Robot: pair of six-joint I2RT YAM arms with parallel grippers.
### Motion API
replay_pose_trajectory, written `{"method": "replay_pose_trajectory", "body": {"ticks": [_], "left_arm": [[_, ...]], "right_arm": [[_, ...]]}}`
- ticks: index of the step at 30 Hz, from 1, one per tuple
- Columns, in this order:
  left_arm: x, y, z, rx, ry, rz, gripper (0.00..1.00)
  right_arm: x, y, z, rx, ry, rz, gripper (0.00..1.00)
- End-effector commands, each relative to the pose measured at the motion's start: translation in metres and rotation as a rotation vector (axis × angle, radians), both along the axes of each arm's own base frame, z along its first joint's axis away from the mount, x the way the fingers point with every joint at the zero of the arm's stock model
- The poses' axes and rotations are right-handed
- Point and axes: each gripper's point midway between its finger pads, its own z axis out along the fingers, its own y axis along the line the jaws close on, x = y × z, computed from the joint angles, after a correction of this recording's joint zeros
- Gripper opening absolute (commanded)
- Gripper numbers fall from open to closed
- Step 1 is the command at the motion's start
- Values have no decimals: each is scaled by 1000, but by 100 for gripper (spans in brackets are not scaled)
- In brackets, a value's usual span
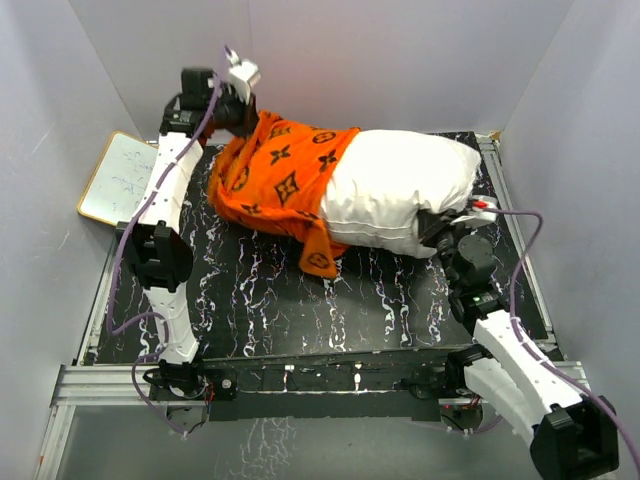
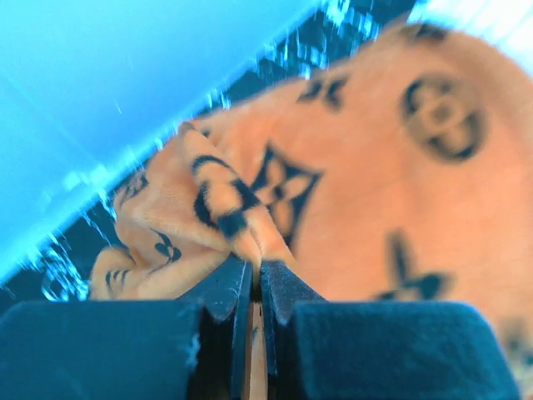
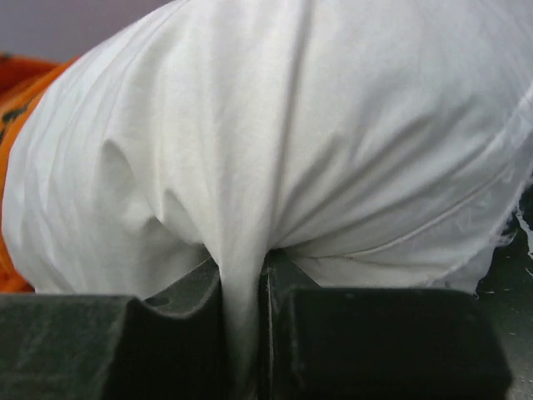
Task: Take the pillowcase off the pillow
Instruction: Remove the pillow from the pillowcase.
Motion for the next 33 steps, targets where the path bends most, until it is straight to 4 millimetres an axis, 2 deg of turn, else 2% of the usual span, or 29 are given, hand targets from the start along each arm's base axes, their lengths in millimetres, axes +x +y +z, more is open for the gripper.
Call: {"method": "replay_pose_trajectory", "body": {"ticks": [1,3,5,6,7,9,11,12,13,15,18,21,22,27,30,33], "left_arm": [[-25,-47,153,-250,-223,-124,0],[-45,-56,172,-291,-221,-168,0],[-70,-61,176,-307,-201,-220,0],[-83,-62,172,-304,-187,-246,0],[-98,-62,166,-301,-167,-269,0],[-129,-57,143,-269,-120,-316,0],[-167,-50,104,-220,-55,-367,0],[-185,-46,87,-190,-36,-397,0],[-202,-42,70,-165,-12,-423,0],[-236,-33,31,-105,49,-483,0],[-278,-25,-18,3,108,-579,0],[-302,-16,-54,89,154,-618,0],[-308,-15,-63,103,174,-626,0],[-333,-4,-89,174,243,-692,0],[-344,4,-98,212,244,-717,0],[-352,10,-105,245,237,-735,0]], "right_arm": [[-6,43,42,-214,-167,77,8],[-7,55,20,-268,-104,76,8],[-7,60,-13,-288,4,67,8],[-7,59,-33,-283,82,53,12],[-8,59,-51,-277,154,43,22],[-14,54,-76,-239,264,11,53],[-20,52,-75,-154,278,-8,80],[-23,55,-66,-114,256,7,93],[-26,56,-49,-55,220,18,98],[-32,56,-15,35,161,30,98],[-35,43,40,86,102,-24,98],[-27,31,96,77,51,-101,98],[-21,30,107,46,43,-120,98],[29,30,149,-161,15,-232,98],[79,28,169,-153,-11,-237,98],[133,25,173,-129,1,-223,98]]}}
